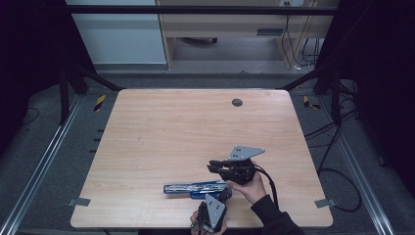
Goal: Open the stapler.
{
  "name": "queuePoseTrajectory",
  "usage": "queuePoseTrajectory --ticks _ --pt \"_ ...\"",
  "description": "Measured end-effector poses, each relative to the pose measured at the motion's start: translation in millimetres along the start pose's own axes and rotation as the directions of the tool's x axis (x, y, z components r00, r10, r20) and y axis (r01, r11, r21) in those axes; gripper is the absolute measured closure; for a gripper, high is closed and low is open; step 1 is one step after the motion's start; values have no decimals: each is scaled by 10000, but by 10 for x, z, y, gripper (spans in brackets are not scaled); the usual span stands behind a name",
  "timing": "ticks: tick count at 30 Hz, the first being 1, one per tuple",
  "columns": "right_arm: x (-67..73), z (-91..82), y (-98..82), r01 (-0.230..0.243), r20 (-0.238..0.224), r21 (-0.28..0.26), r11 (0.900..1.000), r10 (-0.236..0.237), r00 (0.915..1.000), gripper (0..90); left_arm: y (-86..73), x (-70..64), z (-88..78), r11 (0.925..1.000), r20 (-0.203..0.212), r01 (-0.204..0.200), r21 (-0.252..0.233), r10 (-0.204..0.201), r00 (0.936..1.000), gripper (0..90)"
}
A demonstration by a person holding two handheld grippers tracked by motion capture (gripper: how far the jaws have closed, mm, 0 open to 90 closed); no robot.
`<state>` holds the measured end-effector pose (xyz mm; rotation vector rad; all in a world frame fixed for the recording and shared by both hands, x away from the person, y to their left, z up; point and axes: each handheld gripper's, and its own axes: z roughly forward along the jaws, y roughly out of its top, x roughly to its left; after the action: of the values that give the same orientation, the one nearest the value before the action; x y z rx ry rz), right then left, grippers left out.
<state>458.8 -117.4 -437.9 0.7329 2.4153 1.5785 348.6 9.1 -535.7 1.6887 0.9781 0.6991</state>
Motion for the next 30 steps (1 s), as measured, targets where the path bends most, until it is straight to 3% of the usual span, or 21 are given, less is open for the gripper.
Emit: queuePoseTrajectory --ticks 7,13,15,19,23,30 --pt "-60 -135 -104 -141 746 33 9999 139 9971 707 9 6 1 10000 59 20 65 -20 10000 900" --pt "-117 -280 -221 -461 1239 -311 9985 497 9911 640 13 12 -1 9999 96 -57 104 56 9999 900" --pt "-128 -327 -248 -423 1378 -242 9988 453 9894 614 15 15 -1 9999 114 -50 109 49 9999 900" --pt "-143 -446 -336 -422 1701 -612 9972 521 9840 565 19 24 -4 9998 204 -121 167 117 9997 900" --pt "-154 -556 -413 -279 2121 -304 9991 337 9767 537 22 25 -5 9997 287 -177 183 172 9994 899" --pt "-176 -685 -507 -438 2542 -203 9988 476 9660 494 76 59 -47 9995 790 -167 274 144 9968 808"
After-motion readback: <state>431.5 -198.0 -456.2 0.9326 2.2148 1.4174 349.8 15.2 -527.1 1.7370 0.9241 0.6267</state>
